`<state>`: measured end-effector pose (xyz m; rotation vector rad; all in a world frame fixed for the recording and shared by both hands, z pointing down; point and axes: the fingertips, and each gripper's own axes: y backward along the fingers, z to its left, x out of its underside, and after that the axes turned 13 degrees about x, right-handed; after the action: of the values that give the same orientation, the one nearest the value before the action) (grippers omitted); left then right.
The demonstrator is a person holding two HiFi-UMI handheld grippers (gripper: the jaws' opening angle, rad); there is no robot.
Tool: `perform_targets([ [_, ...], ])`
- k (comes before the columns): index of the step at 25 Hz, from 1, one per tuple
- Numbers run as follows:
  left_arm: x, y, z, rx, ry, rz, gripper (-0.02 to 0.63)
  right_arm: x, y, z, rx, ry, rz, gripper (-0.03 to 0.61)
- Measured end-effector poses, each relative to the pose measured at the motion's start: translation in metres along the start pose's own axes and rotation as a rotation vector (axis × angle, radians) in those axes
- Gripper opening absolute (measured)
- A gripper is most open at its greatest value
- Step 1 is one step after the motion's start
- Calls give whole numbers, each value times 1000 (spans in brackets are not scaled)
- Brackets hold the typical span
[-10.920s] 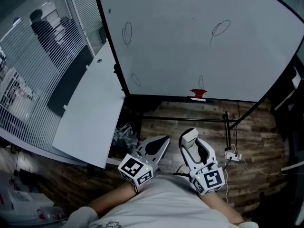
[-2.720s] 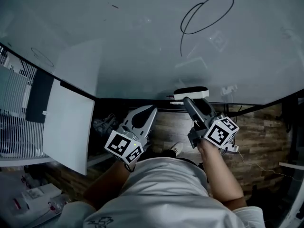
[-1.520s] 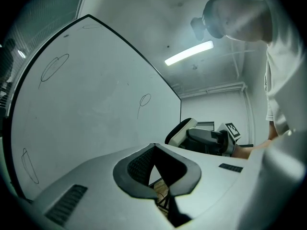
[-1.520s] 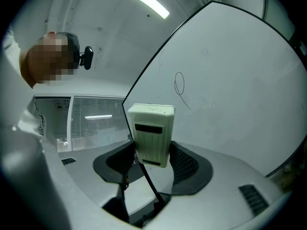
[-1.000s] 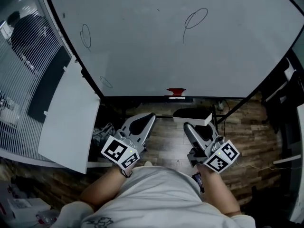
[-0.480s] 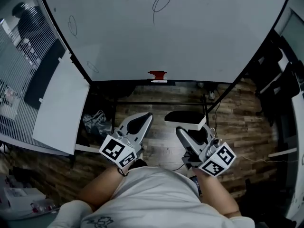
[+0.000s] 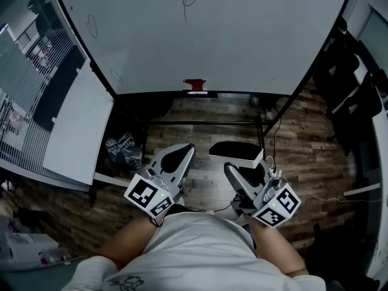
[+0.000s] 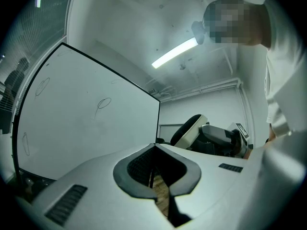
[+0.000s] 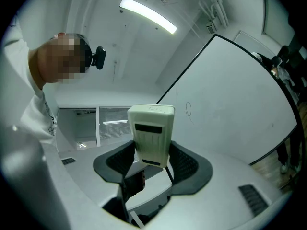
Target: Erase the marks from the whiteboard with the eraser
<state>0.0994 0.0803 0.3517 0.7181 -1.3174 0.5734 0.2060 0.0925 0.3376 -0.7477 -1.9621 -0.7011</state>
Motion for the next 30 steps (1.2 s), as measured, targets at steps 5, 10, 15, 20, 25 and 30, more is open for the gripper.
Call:
perform_targets([
  [5, -8, -6, -23, 31, -12, -9, 6, -9, 13, 7, -8, 7, -30, 233],
  [10, -15, -8, -26, 23, -24, -19, 6, -15, 16, 4, -14, 2, -36, 233],
  [15, -19, -11, -26, 16, -33, -32, 6, -20, 17, -1, -16, 4, -48, 233],
  [20, -23, -15, -30, 20, -40, -38, 6, -26, 21, -2, -18, 6, -57, 233],
  [25, -23, -19, -30, 20, -41, -39, 6, -27, 22, -8, -9, 4, -58, 233],
  [30, -24, -20, -35, 23, -39, -41, 6, -28, 27, -9, -6, -3, -60, 233],
])
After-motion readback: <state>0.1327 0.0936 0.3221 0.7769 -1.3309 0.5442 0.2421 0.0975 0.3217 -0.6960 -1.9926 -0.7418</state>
